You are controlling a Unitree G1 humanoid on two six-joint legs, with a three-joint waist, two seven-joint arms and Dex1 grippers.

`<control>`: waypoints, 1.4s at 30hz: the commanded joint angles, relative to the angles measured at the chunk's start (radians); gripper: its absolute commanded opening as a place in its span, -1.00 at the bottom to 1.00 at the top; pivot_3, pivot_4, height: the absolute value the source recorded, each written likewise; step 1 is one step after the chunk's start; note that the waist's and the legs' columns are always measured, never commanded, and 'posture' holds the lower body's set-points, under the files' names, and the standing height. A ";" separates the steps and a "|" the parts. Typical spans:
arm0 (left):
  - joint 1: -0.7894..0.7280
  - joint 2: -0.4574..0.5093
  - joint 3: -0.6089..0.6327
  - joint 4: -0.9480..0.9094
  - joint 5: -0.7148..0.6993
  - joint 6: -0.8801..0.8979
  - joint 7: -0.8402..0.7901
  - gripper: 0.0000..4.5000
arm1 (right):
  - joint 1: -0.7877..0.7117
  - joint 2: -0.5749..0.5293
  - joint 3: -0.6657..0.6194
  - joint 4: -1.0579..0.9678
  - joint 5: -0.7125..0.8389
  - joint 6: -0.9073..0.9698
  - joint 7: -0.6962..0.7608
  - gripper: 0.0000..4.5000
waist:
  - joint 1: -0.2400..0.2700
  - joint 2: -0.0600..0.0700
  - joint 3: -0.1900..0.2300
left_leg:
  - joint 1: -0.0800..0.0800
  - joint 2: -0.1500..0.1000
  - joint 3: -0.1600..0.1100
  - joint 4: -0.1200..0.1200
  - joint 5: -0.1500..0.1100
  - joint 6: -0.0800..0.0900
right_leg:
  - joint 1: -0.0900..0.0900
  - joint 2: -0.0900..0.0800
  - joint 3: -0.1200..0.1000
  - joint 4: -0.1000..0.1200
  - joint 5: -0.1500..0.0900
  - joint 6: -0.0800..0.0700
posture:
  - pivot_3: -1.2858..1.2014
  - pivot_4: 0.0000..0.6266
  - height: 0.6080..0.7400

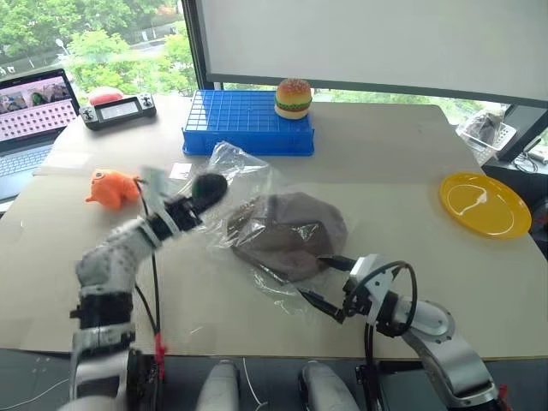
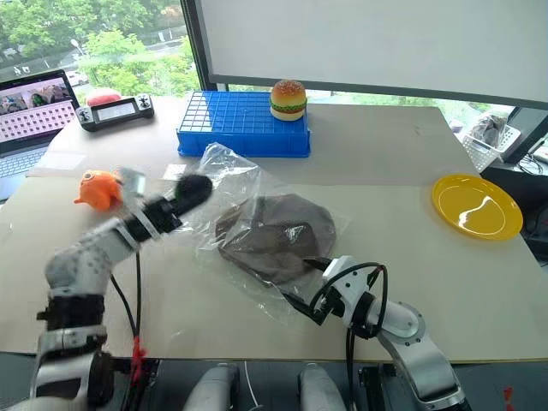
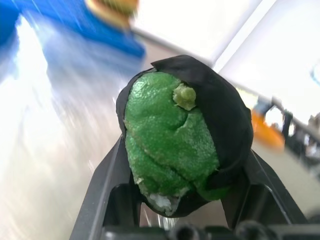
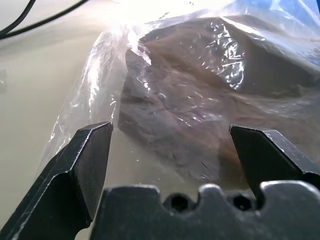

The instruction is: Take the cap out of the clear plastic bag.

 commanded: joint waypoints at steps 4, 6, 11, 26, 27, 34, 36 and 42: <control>-0.259 0.087 0.039 0.465 0.189 -0.260 0.252 -0.32 | -0.006 -0.001 -0.013 -0.047 0.016 0.000 0.001 1.00 | 0.001 0.000 0.000 | 0.000 -0.001 0.000 0.000 0.000 0.000 | 0.000 -0.001 0.000 -0.001 0.001 -0.001 | 0.03 -0.52 0.92; -0.310 0.107 -0.066 0.635 0.348 -0.396 0.311 -0.32 | -0.006 -0.003 -0.011 -0.069 0.024 0.012 0.001 1.00 | 0.002 0.000 0.000 | 0.000 -0.001 0.000 0.000 0.000 0.000 | 0.000 -0.001 0.000 0.000 0.002 -0.003 | 0.03 -0.52 0.92; -0.399 0.095 -0.152 0.919 0.517 -0.586 0.448 0.12 | -0.009 0.000 -0.005 -0.100 0.020 0.034 -0.013 1.00 | 0.005 -0.004 0.002 | -0.002 -0.001 0.000 0.000 0.000 0.000 | -0.002 -0.001 -0.001 -0.001 0.002 -0.002 | 0.03 -0.52 0.92; -0.513 0.080 -0.096 0.986 0.544 -0.714 0.391 1.00 | -0.055 0.044 -0.056 -0.118 0.091 0.113 -0.066 1.00 | 0.011 -0.008 0.004 | -0.004 -0.001 -0.001 0.000 0.000 0.000 | -0.003 -0.001 -0.002 0.000 0.004 -0.006 | 0.03 -0.52 0.92; -0.517 0.084 -0.094 0.981 0.543 -0.712 0.371 1.00 | -0.074 0.058 -0.070 -0.112 0.113 0.128 -0.076 1.00 | 0.009 -0.008 0.004 | -0.004 -0.001 -0.001 0.000 0.000 0.000 | -0.003 -0.001 -0.002 0.000 0.004 -0.006 | 0.03 -0.52 0.92; -0.515 0.097 0.023 0.769 0.344 -0.601 0.019 1.00 | -0.257 0.138 -0.160 -0.115 0.281 0.284 -0.159 1.00 | 0.006 -0.008 0.005 | -0.005 -0.001 -0.001 -0.001 0.001 -0.001 | -0.004 -0.001 -0.003 0.001 0.004 -0.007 | 0.03 -0.52 0.92; -0.429 0.113 0.028 0.560 0.250 -0.459 -0.094 1.00 | -0.285 0.138 -0.179 -0.131 0.319 0.326 -0.169 1.00 | 0.001 -0.008 0.005 | -0.006 -0.001 -0.001 -0.001 0.001 -0.001 | -0.005 -0.001 -0.003 0.001 0.004 -0.007 | 0.03 -0.52 0.92; -0.052 0.201 0.029 -0.071 -0.068 0.009 -0.277 1.00 | -0.312 0.106 -0.197 -0.175 0.387 0.403 -0.187 1.00 | -0.026 -0.006 0.005 | -0.002 0.000 0.000 -0.003 0.001 -0.002 | -0.004 -0.002 -0.001 0.006 0.004 -0.008 | 0.03 -0.52 0.92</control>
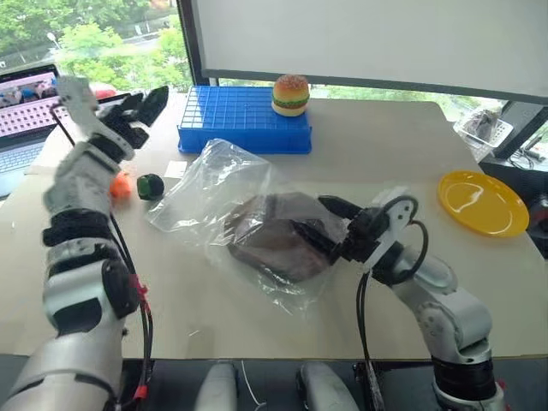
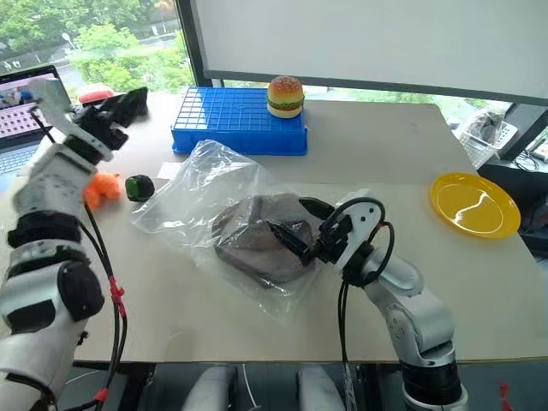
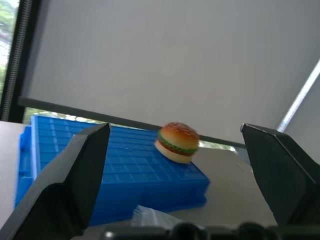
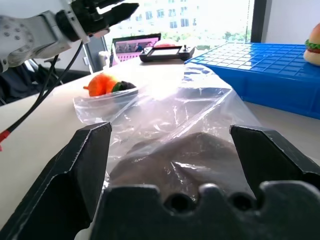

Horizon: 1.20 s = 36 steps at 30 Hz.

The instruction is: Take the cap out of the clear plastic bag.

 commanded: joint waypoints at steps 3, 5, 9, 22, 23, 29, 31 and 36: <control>0.356 0.098 -0.019 -0.582 -0.243 0.340 -0.081 1.00 | -0.006 -0.039 -0.028 -0.084 0.077 0.058 -0.007 1.00 | -0.005 0.000 0.000 | 0.000 0.001 -0.001 0.001 0.001 -0.001 | 0.000 0.000 0.000 0.002 0.000 0.000 | 0.03 -0.52 0.92; 0.459 0.112 -0.032 -0.715 -0.228 0.337 -0.050 1.00 | 0.000 -0.056 -0.036 -0.094 0.091 0.071 -0.001 1.00 | -0.006 0.000 0.000 | 0.002 0.001 0.000 0.002 0.001 -0.001 | 0.001 0.001 0.001 0.002 0.000 0.000 | 0.03 -0.52 0.92; 0.581 0.106 -0.067 -0.916 -0.080 0.178 0.034 1.00 | -0.008 -0.103 -0.036 -0.094 0.092 0.085 0.014 1.00 | 0.015 0.000 0.000 | 0.006 0.001 0.001 0.001 0.001 -0.001 | 0.004 0.001 0.002 0.002 -0.001 0.000 | 0.03 -0.52 0.92; 0.718 0.076 -0.205 -1.053 0.003 0.034 0.045 1.00 | -0.453 -0.144 0.180 0.368 0.028 0.355 0.118 1.00 | 0.021 0.000 0.000 | 0.006 0.001 0.003 0.000 0.001 -0.001 | 0.003 0.002 0.003 -0.001 -0.001 -0.001 | 0.03 -0.52 0.92; 0.709 0.074 -0.214 -1.046 0.006 0.031 0.048 1.00 | -0.470 -0.149 0.215 0.417 0.000 0.347 0.141 1.00 | 0.020 0.000 0.000 | 0.005 0.001 0.003 0.000 0.001 -0.001 | 0.003 0.002 0.003 -0.002 -0.001 -0.001 | 0.03 -0.52 0.92; 0.681 0.063 -0.249 -1.030 0.006 0.025 0.060 1.00 | -0.545 -0.145 0.416 0.783 -0.232 0.174 0.275 1.00 | 0.017 0.000 0.001 | 0.001 0.001 0.003 -0.001 0.000 0.001 | 0.000 0.002 0.003 -0.005 0.000 -0.001 | 0.03 -0.52 0.92; 0.676 0.059 -0.256 -1.026 0.001 0.030 0.064 1.00 | -0.565 -0.134 0.467 0.920 -0.303 0.099 0.327 1.00 | 0.015 0.000 0.000 | 0.000 0.001 0.003 0.000 0.000 0.001 | -0.001 0.002 0.003 -0.004 0.000 -0.001 | 0.03 -0.52 0.92; 0.664 0.058 -0.268 -1.021 0.005 0.031 0.068 1.00 | -0.580 -0.113 0.515 1.033 -0.388 0.017 0.446 1.00 | 0.015 0.000 0.000 | 0.008 0.001 0.003 0.000 0.000 0.001 | 0.006 0.002 0.002 -0.004 0.000 -0.001 | 0.03 -0.52 0.92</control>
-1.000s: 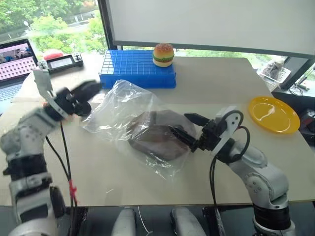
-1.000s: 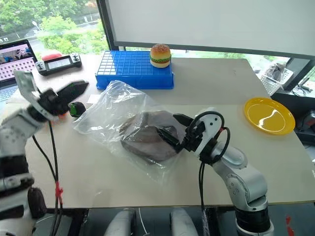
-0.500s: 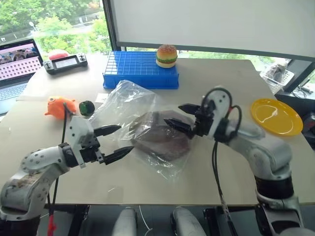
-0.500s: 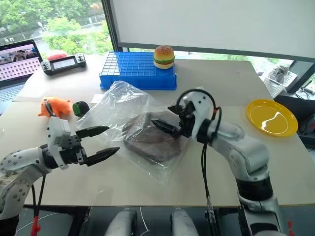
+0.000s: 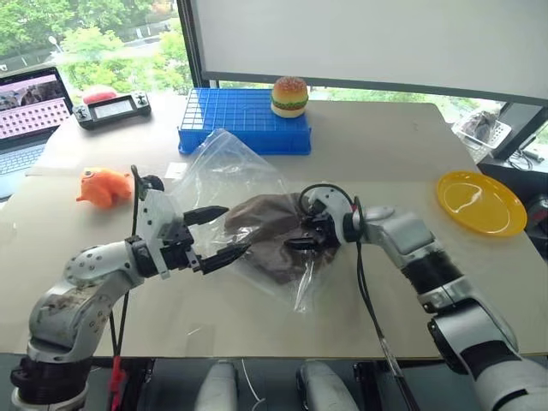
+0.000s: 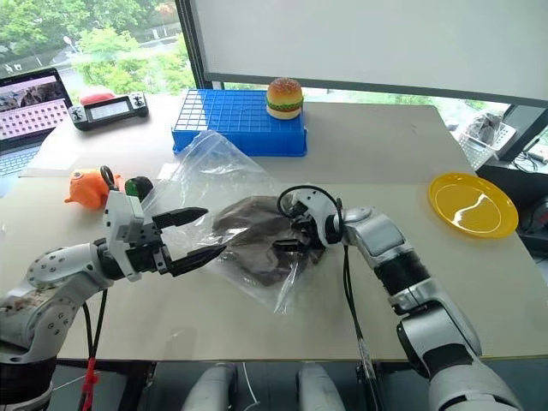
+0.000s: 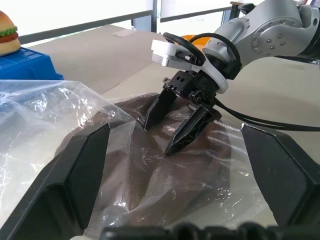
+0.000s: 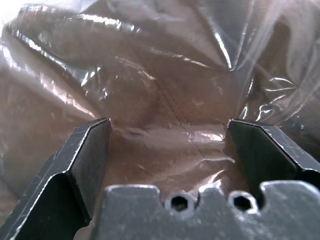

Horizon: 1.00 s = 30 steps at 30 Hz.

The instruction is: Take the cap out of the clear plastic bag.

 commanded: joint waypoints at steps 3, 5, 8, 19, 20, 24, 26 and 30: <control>-0.035 0.000 -0.002 -0.003 -0.008 -0.007 0.013 1.00 | 0.030 0.022 0.077 0.087 -0.112 -0.036 0.112 1.00 | 0.000 0.000 -0.002 | 0.001 0.000 0.000 0.000 0.000 0.000 | 0.001 0.000 0.000 0.000 0.000 0.000 | 0.03 -0.52 0.92; -0.040 0.001 -0.005 0.000 -0.004 -0.010 0.014 1.00 | 0.035 0.029 0.077 0.092 -0.132 -0.039 0.138 1.00 | 0.000 0.000 -0.004 | 0.001 0.000 0.000 0.000 0.000 0.000 | 0.001 0.000 0.000 0.000 0.000 0.000 | 0.03 -0.52 0.92; -0.064 -0.004 -0.020 -0.001 -0.004 0.000 0.027 1.00 | 0.071 0.036 0.104 0.074 -0.163 -0.032 0.181 1.00 | -0.002 0.000 -0.004 | 0.001 0.000 0.000 0.000 0.000 0.000 | 0.001 0.000 0.000 0.000 0.000 0.000 | 0.03 -0.52 0.92; -0.104 -0.012 -0.041 0.012 -0.004 0.010 0.049 1.00 | 0.103 0.063 0.098 0.116 -0.245 -0.054 0.234 0.30 | -0.002 0.000 -0.009 | 0.016 0.000 0.000 -0.004 -0.001 -0.001 | 0.016 0.000 0.000 -0.004 -0.005 0.007 | 0.03 -0.52 0.92; -0.106 -0.013 -0.042 0.015 -0.003 0.008 0.048 1.00 | 0.102 0.066 0.094 0.122 -0.251 -0.057 0.236 0.14 | -0.002 0.000 -0.010 | 0.016 0.000 0.000 -0.004 -0.001 -0.001 | 0.016 0.000 0.000 -0.004 -0.005 0.007 | 0.03 -0.52 0.92; -0.106 -0.014 -0.046 0.020 0.002 0.001 0.045 1.00 | 0.102 0.069 0.082 0.135 -0.268 -0.071 0.236 -0.46 | -0.003 0.000 -0.013 | 0.016 0.000 0.000 -0.005 -0.001 -0.001 | 0.016 0.000 0.000 -0.004 -0.006 0.007 | 0.03 -0.52 0.92; -0.109 -0.015 -0.047 0.027 0.006 -0.003 0.044 1.00 | 0.101 0.071 0.078 0.141 -0.275 -0.078 0.235 -0.74 | -0.002 0.000 -0.014 | 0.016 0.000 0.000 -0.005 -0.001 -0.001 | 0.016 0.000 0.000 -0.004 -0.006 0.007 | 0.03 -0.52 0.92; -0.103 -0.014 -0.048 0.031 0.014 -0.014 0.039 1.00 | 0.109 0.079 0.060 0.140 -0.286 -0.098 0.201 -0.99 | -0.003 -0.001 -0.016 | 0.017 0.000 0.000 -0.005 -0.001 -0.001 | 0.016 0.000 0.000 -0.004 -0.006 0.007 | 0.03 -0.52 0.92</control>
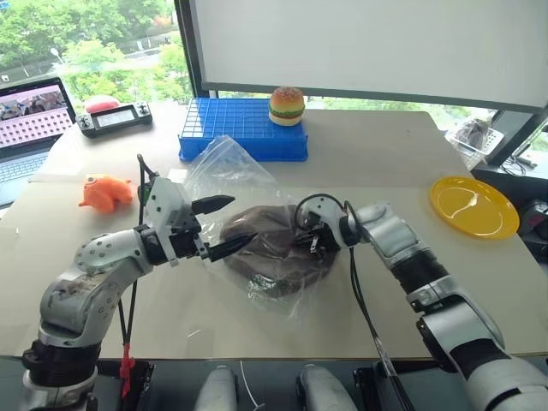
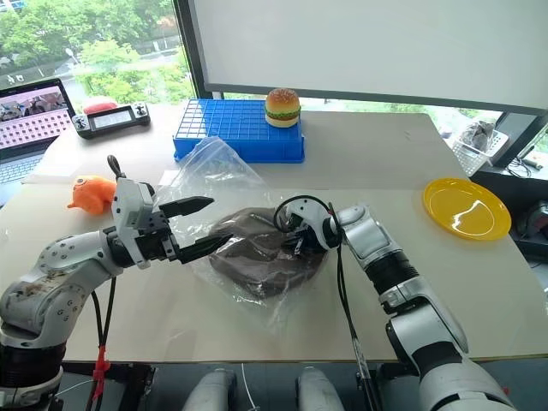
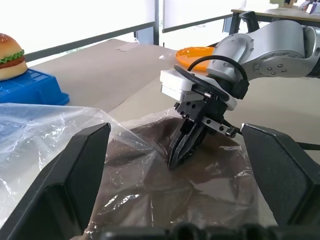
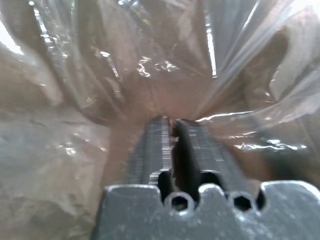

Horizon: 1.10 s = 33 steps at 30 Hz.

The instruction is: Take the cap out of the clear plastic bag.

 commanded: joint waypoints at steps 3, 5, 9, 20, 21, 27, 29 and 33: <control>-0.008 0.001 0.001 -0.014 0.011 -0.032 -0.008 1.00 | 0.098 0.028 0.055 0.073 -0.055 -0.007 -0.016 -0.99 | -0.003 -0.001 -0.002 | 0.001 0.000 0.000 0.000 0.000 0.000 | 0.000 0.000 0.000 0.000 0.000 0.000 | 0.03 -0.52 0.92; -0.003 0.002 0.003 -0.014 0.012 -0.035 -0.014 1.00 | 0.088 0.030 0.039 0.055 -0.064 -0.027 -0.036 -0.99 | -0.007 -0.001 -0.003 | 0.001 0.000 0.000 0.000 0.000 0.000 | 0.001 0.000 0.000 0.000 0.000 0.000 | 0.03 -0.52 0.92; -0.002 0.003 0.004 -0.009 0.014 -0.037 -0.023 1.00 | 0.053 0.020 0.005 -0.014 -0.061 -0.032 -0.053 -0.99 | -0.015 -0.001 -0.003 | 0.002 0.000 0.000 0.000 0.000 0.000 | 0.001 0.000 0.001 0.000 0.000 0.000 | 0.03 -0.52 0.92; -0.003 0.006 0.001 0.020 0.028 -0.050 -0.050 1.00 | -0.003 -0.113 -0.197 -0.461 0.177 0.283 0.048 -0.35 | -0.008 0.010 0.009 | -0.027 0.000 -0.001 0.002 0.000 0.000 | -0.025 0.000 0.000 0.002 0.005 -0.007 | 0.03 -0.52 0.92; -0.001 0.005 -0.001 0.022 0.030 -0.051 -0.051 1.00 | -0.008 -0.124 -0.216 -0.494 0.205 0.316 0.051 -0.20 | -0.005 0.010 0.009 | -0.027 0.000 -0.002 0.001 0.000 0.000 | -0.026 0.000 0.000 0.002 0.005 -0.007 | 0.03 -0.52 0.92; -0.005 -0.004 -0.016 0.032 0.043 -0.056 -0.054 1.00 | 0.017 -0.246 -0.315 -0.732 0.388 0.381 0.152 0.68 | 0.003 0.012 0.012 | -0.027 -0.001 -0.001 0.001 0.000 0.000 | -0.026 0.000 0.000 0.001 0.005 -0.007 | 0.03 -0.52 0.92; -0.010 -0.006 -0.021 0.040 0.047 -0.059 -0.057 1.00 | 0.101 -0.313 -0.314 -0.881 0.436 0.314 0.220 0.96 | 0.007 0.012 0.012 | -0.027 -0.001 -0.001 0.001 0.000 0.000 | -0.026 0.000 -0.001 0.001 0.004 -0.007 | 0.03 -0.52 0.92; -0.009 -0.010 -0.028 0.041 0.050 -0.065 -0.058 1.00 | 0.215 -0.399 -0.203 -1.019 0.379 0.229 0.222 0.99 | 0.010 0.011 0.012 | -0.027 -0.001 -0.001 0.001 0.000 0.000 | -0.025 0.000 -0.001 0.000 0.004 -0.006 | 0.03 -0.52 0.92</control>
